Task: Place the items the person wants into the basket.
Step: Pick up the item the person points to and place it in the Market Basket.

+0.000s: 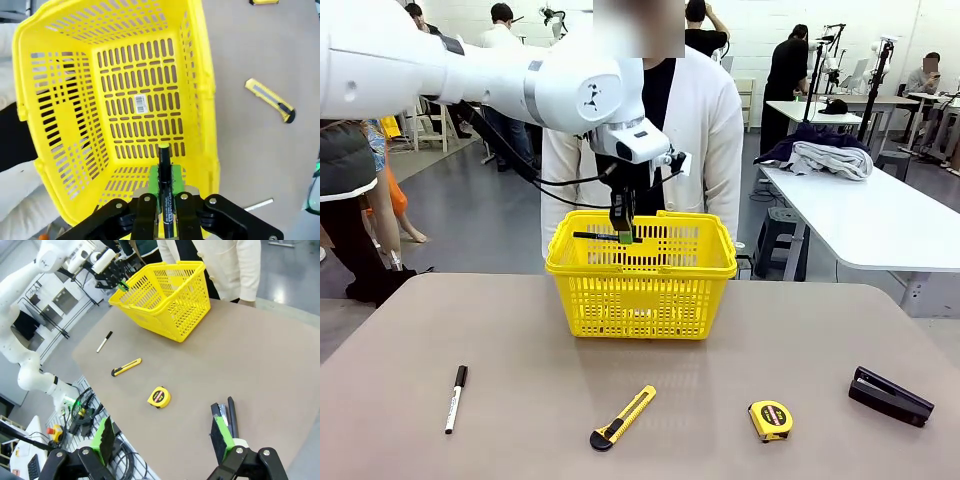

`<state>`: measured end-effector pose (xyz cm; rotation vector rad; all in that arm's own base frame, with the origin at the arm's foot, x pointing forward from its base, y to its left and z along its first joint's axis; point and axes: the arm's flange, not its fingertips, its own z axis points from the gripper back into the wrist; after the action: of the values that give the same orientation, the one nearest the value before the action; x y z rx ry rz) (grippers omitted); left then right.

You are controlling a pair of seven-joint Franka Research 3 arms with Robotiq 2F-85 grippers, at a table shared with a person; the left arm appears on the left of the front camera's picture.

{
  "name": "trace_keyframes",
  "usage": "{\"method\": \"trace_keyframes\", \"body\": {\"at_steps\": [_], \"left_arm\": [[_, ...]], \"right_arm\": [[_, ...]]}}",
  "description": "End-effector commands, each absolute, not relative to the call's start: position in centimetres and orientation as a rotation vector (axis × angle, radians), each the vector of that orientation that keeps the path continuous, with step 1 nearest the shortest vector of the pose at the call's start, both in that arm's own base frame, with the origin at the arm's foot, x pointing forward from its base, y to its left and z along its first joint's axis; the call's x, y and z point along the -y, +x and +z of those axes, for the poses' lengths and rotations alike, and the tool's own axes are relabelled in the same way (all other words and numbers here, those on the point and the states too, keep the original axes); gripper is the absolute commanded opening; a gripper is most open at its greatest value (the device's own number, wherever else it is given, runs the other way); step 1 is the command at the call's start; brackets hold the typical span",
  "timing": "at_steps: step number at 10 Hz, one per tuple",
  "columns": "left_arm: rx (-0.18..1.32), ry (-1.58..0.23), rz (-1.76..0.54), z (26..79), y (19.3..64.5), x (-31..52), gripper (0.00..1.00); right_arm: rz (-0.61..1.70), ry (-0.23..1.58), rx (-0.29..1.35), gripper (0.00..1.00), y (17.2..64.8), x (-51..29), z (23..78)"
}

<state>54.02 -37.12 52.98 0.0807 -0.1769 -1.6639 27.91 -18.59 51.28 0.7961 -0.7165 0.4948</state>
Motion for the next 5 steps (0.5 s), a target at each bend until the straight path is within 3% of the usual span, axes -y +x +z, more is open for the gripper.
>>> {"method": "trace_keyframes", "body": {"at_steps": [1, 5], "left_arm": [[0.155, 0.097, -1.685, 54.3, 54.9, 37.2, 0.00], [0.164, 0.075, -1.667, 53.2, 54.9, 37.0, 0.00]], "right_arm": [[0.502, 0.812, 0.742, 1.00, 28.1, 18.7, 51.3], [0.502, 0.812, 0.742, 1.00, 28.1, 18.7, 51.3]]}}
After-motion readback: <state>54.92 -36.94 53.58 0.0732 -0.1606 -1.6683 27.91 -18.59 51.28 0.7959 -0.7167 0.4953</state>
